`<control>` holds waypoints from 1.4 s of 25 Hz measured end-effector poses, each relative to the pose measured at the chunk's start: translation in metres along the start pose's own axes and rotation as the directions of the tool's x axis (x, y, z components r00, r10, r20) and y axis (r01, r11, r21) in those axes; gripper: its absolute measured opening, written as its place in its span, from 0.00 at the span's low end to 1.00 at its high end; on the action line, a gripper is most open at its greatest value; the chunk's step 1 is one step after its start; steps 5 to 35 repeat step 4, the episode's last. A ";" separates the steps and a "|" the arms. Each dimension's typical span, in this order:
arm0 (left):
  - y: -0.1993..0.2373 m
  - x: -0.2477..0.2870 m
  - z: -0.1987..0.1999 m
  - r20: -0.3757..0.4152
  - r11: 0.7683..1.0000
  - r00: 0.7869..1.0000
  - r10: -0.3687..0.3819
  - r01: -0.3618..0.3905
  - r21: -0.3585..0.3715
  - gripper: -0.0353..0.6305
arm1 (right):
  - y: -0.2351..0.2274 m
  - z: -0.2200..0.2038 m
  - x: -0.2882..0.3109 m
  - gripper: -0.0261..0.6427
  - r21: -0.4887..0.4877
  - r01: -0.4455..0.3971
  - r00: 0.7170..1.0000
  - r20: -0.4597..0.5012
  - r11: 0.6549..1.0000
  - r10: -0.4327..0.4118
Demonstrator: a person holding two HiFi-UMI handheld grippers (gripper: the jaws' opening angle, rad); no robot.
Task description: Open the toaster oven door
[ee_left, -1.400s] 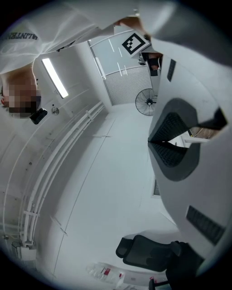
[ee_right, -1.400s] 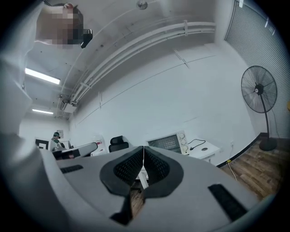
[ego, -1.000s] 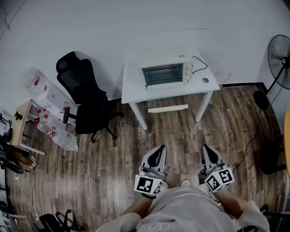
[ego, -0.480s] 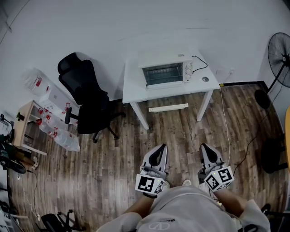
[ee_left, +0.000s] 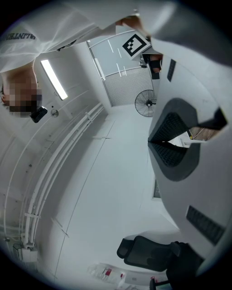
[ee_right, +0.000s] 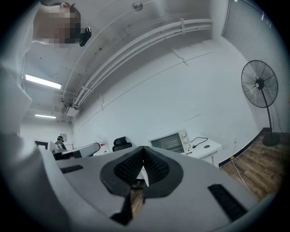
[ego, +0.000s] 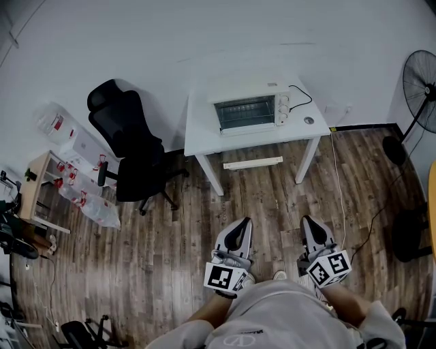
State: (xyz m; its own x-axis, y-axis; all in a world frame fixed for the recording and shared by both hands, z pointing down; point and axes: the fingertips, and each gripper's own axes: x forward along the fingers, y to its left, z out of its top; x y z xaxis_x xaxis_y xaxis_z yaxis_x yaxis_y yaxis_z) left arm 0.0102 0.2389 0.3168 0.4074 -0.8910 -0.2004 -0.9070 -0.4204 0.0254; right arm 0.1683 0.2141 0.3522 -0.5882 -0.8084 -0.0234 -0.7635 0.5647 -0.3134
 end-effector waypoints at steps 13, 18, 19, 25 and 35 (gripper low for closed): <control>0.000 -0.001 0.002 0.001 1.000 1.000 -0.002 0.002 0.000 0.06 | 0.003 0.001 0.002 0.06 0.000 0.002 1.000 -0.002 1.000 -0.002; 0.000 -0.001 0.002 0.001 1.000 1.000 -0.002 0.002 0.000 0.06 | 0.003 0.001 0.002 0.06 0.000 0.002 1.000 -0.002 1.000 -0.002; 0.000 -0.001 0.002 0.001 1.000 1.000 -0.002 0.002 0.000 0.06 | 0.003 0.001 0.002 0.06 0.000 0.002 1.000 -0.002 1.000 -0.002; 0.000 -0.001 0.002 0.001 1.000 1.000 -0.002 0.002 0.000 0.06 | 0.003 0.001 0.002 0.06 0.000 0.002 1.000 -0.002 1.000 -0.002; 0.000 -0.001 0.002 0.001 1.000 1.000 -0.002 0.002 0.000 0.06 | 0.003 0.001 0.002 0.06 0.000 0.002 1.000 -0.002 1.000 -0.002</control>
